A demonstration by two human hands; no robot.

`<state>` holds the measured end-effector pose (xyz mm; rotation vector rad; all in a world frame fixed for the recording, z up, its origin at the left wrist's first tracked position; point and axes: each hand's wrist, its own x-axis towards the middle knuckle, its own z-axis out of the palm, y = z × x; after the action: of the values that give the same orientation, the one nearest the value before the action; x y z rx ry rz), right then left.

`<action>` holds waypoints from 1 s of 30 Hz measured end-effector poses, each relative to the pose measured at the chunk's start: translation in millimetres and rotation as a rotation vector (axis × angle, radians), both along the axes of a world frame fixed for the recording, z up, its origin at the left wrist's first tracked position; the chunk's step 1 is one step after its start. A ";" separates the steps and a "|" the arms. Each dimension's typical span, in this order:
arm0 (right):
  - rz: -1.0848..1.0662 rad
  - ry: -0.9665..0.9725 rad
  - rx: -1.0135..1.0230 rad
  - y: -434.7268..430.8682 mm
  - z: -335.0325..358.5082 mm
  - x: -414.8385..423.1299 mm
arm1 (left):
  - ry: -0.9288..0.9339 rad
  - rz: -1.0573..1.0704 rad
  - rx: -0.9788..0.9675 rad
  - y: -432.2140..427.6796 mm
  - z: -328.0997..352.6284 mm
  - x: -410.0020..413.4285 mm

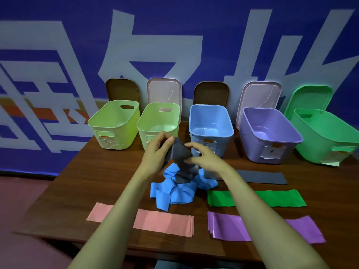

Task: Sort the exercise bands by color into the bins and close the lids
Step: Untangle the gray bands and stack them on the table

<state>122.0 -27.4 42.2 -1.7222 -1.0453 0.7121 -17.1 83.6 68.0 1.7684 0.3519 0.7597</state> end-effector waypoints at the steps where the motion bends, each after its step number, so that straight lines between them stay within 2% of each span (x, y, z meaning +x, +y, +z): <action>1: -0.006 0.007 -0.004 -3.5 -1.3 2.7 | 0.008 -0.004 0.025 -0.7 1.1 -0.8; 4: -0.147 -0.015 0.074 -17.2 -2.2 13.6 | 0.123 0.048 0.238 -0.2 -1.3 0.3; 7: -0.266 -0.153 0.118 -37.3 9.3 25.1 | 0.285 0.075 0.380 2.3 -11.4 3.5; 10: -0.214 -0.233 0.141 -55.1 31.6 30.6 | 0.345 -0.033 0.253 -6.0 -21.8 3.5; 14: -0.149 -0.366 -0.020 -70.7 61.7 36.4 | 0.320 -0.180 0.161 -19.9 -23.2 6.6; 17: -0.220 -0.511 -0.174 -74.8 64.7 39.4 | 0.245 -0.201 0.103 -28.5 -16.9 10.2; 21: -0.345 -0.555 -0.237 -75.3 44.0 39.3 | 0.155 -0.218 -0.052 -43.5 -7.2 15.8; 23: -0.339 -0.546 -0.212 -76.0 35.0 34.8 | 0.168 -0.188 -0.054 -49.4 -4.3 22.1; 28: -0.274 -0.417 0.029 -77.9 32.4 7.7 | 0.223 -0.068 0.078 -57.6 -5.2 38.0; 30: -0.267 -0.387 0.085 -79.6 33.2 1.5 | 0.226 -0.055 0.028 -57.8 -3.3 39.1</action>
<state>123.5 -107.0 75.4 -1.9220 -1.0556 0.1647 22.0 25.8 64.7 1.8881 0.4425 0.5286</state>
